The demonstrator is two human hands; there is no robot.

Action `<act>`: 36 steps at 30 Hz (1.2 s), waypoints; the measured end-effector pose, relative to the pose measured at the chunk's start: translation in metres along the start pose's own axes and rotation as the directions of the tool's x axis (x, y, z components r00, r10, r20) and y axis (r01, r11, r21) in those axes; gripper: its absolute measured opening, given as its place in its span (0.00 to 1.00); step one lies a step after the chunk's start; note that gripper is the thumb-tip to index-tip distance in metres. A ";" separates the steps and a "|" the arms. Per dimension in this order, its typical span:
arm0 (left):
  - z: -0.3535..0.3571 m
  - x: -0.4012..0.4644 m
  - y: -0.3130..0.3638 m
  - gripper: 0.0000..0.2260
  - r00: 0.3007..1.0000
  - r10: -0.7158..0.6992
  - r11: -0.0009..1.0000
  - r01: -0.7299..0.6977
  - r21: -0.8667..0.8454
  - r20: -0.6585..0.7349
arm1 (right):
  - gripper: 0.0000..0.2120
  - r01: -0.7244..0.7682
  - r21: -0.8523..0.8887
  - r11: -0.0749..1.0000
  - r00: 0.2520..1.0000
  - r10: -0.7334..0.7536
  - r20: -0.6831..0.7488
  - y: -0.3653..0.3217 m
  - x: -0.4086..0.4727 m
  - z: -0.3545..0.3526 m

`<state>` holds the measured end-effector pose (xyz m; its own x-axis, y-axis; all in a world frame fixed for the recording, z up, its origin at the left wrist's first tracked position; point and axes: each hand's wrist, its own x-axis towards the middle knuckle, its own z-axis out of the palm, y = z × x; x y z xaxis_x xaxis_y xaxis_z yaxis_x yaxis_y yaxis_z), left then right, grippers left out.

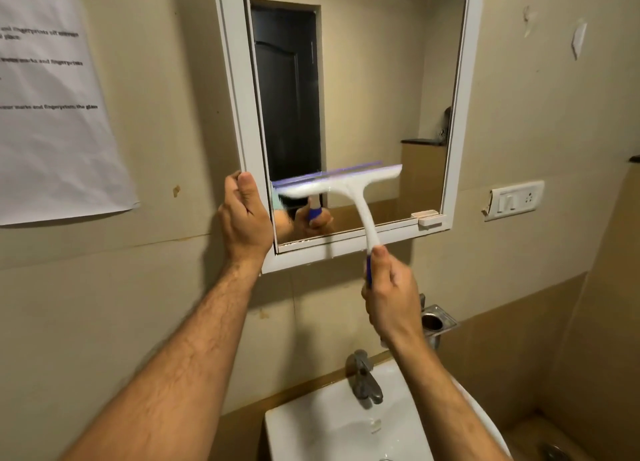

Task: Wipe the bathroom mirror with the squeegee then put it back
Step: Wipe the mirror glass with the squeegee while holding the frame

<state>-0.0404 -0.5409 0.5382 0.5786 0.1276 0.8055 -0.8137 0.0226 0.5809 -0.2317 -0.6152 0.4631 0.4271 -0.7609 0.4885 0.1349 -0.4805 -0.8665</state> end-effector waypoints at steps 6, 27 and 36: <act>0.001 -0.001 -0.004 0.16 1.000 0.005 1.000 -0.005 -0.008 0.008 | 0.27 -0.009 0.000 1.000 1.000 0.009 -0.004 -0.006 0.011 0.012; 0.000 -0.001 -0.003 0.18 1.000 -0.025 0.999 0.025 -0.047 0.013 | 0.25 -0.117 0.009 0.993 0.993 0.117 0.012 0.004 -0.016 0.002; 0.000 -0.001 -0.004 0.16 1.000 -0.011 0.999 0.011 -0.040 0.018 | 0.23 -0.170 -0.026 0.985 0.985 0.170 0.019 0.044 -0.045 0.006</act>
<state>-0.0373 -0.5412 0.5349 0.5881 0.1095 0.8013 -0.8087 0.0641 0.5848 -0.2401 -0.5995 0.4024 0.4611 -0.8230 0.3317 0.0372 -0.3556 -0.9339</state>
